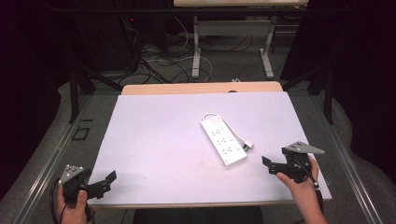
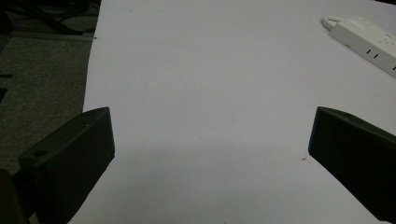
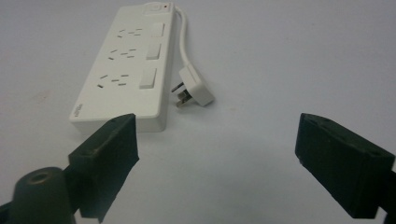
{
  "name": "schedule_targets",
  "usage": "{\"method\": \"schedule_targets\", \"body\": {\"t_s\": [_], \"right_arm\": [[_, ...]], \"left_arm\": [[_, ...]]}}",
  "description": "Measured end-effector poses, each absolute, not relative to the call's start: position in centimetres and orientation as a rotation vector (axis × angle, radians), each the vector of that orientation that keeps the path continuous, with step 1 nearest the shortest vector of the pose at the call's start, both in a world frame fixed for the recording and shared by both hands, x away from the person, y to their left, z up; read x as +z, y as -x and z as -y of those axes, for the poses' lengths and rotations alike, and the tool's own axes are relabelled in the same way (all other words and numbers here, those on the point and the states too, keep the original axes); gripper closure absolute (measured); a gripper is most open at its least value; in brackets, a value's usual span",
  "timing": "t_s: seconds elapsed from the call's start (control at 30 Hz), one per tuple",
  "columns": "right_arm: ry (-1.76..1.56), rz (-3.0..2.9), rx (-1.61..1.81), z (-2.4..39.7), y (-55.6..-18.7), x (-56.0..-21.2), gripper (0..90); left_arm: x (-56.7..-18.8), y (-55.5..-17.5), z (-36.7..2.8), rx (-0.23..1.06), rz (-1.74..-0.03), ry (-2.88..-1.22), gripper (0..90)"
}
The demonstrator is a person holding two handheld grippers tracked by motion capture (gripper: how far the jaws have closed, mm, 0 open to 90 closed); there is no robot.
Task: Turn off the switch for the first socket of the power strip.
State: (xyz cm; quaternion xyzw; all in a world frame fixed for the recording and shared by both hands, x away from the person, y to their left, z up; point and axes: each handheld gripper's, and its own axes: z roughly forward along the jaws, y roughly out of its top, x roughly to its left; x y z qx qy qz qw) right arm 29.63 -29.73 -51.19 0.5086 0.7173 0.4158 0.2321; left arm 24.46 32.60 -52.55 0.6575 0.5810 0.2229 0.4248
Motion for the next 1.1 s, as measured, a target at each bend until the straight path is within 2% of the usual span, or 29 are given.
{"method": "schedule_targets", "body": {"t_s": [0.27, 1.1], "right_arm": [[-1.465, -1.905, 1.133, 31.5, -28.8, -52.9, 0.1], [-1.562, -1.794, 1.059, 33.9, -28.3, -54.4, 1.1]], "left_arm": [[-52.5, -24.5, -32.6, 0.555, -1.45, -1.649, 0.1], [-52.8, -25.0, -31.2, 0.53, -1.412, -1.726, 0.1]]}}
